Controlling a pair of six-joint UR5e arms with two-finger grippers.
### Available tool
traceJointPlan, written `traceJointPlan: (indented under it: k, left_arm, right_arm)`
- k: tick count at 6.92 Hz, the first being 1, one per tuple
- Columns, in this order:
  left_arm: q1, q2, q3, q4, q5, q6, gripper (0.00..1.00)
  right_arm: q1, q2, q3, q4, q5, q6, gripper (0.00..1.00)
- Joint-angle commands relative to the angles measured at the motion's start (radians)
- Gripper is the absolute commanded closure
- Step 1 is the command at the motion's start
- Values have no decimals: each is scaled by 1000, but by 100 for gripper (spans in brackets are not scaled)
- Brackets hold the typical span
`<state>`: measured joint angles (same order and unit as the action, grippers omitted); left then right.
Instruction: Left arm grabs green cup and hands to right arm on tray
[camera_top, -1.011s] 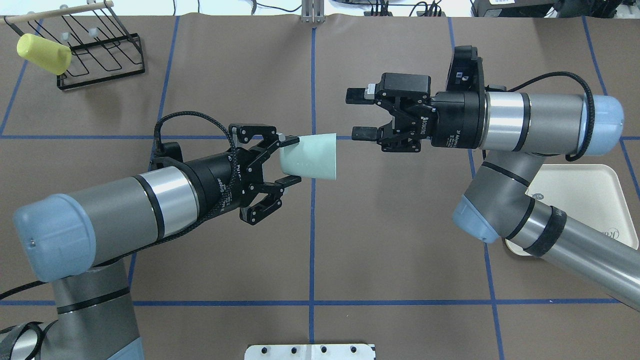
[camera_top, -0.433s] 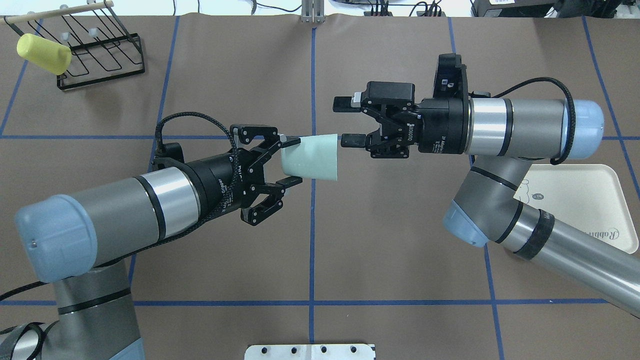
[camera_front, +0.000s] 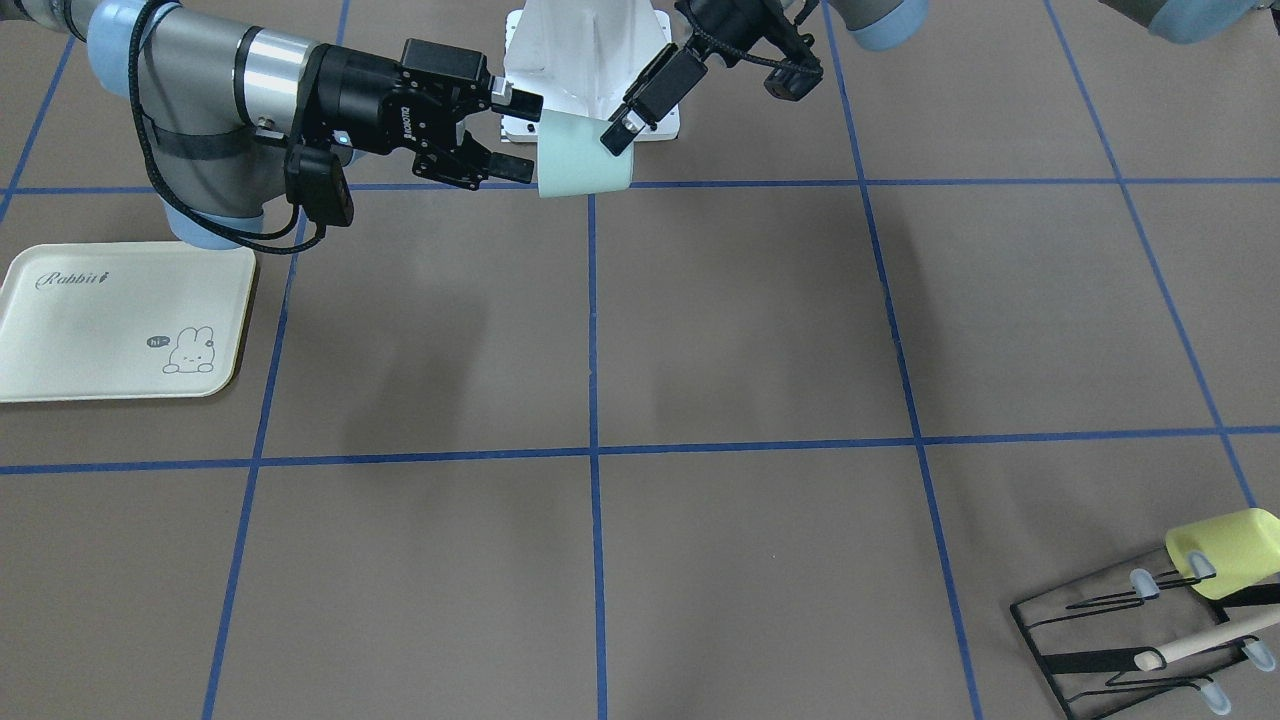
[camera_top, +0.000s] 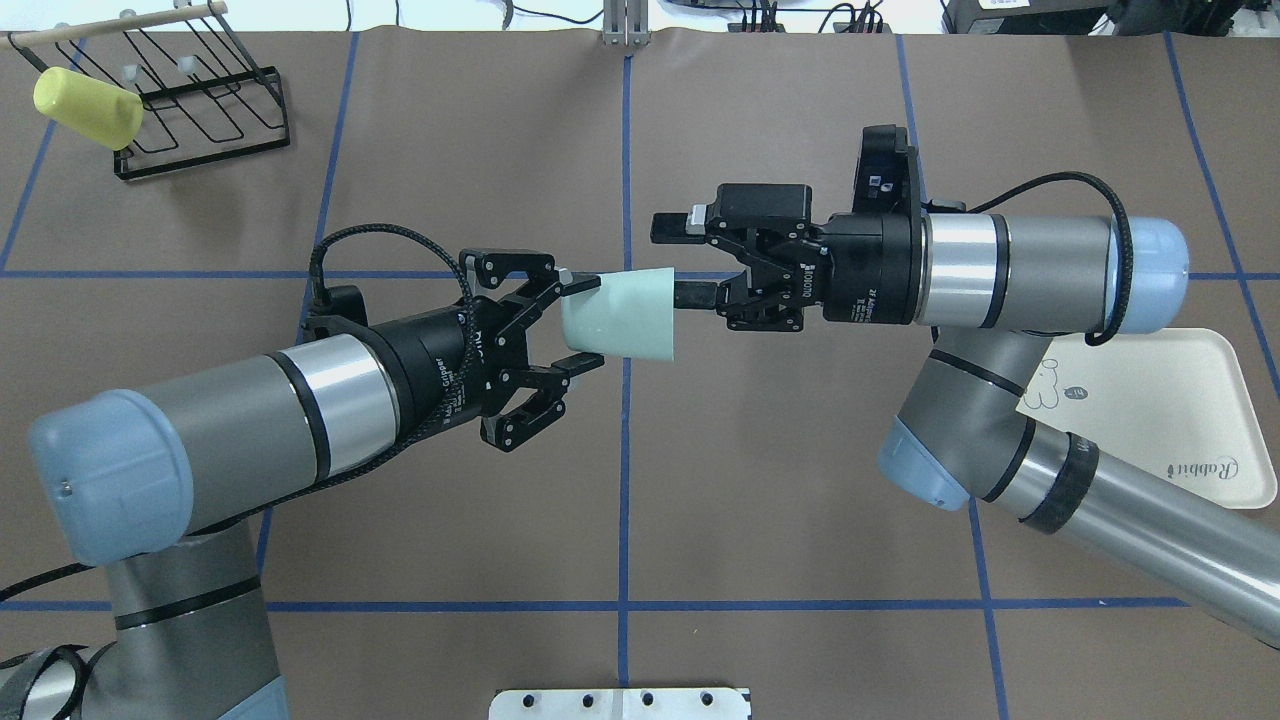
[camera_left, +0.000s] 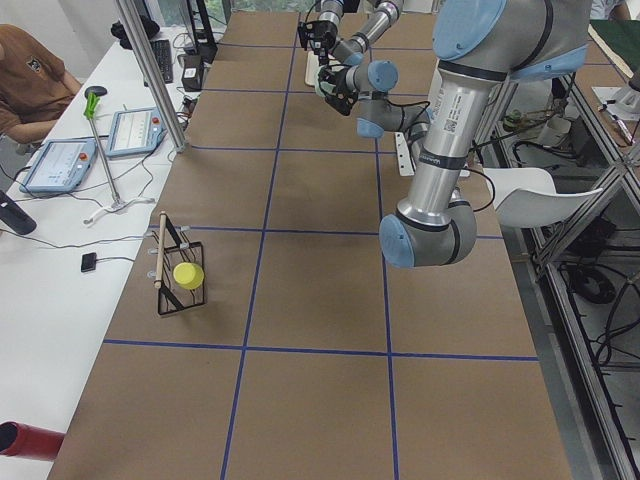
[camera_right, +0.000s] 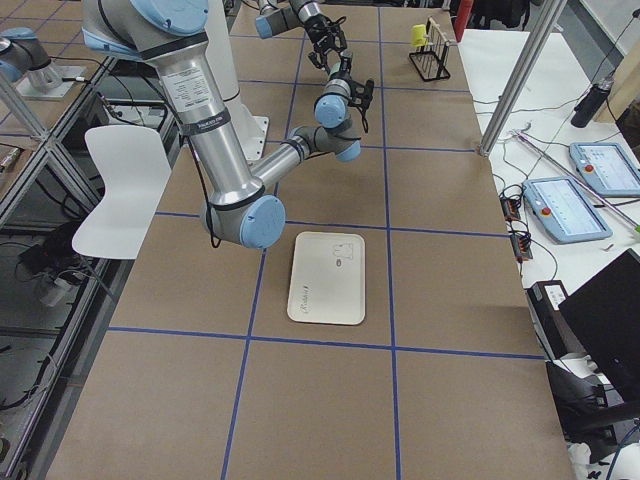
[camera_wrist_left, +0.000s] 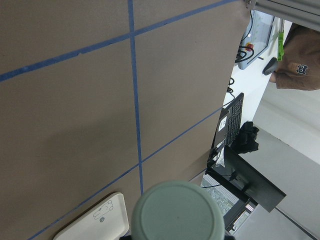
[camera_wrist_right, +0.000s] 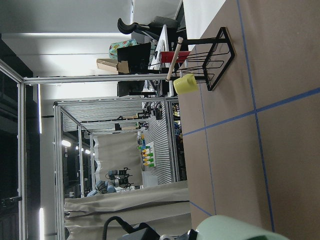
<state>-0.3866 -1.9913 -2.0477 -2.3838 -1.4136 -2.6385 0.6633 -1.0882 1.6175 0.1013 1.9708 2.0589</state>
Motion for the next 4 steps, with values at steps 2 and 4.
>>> traceJointPlan:
  k: [2, 4]
  left_arm:
    - [2, 2, 0, 0, 1, 2, 100]
    - [2, 3, 1, 0, 1, 2, 100]
  right_arm:
    - [-5, 1, -1, 0, -1, 0, 27]
    - [-10, 1, -5, 0, -4, 0, 41]
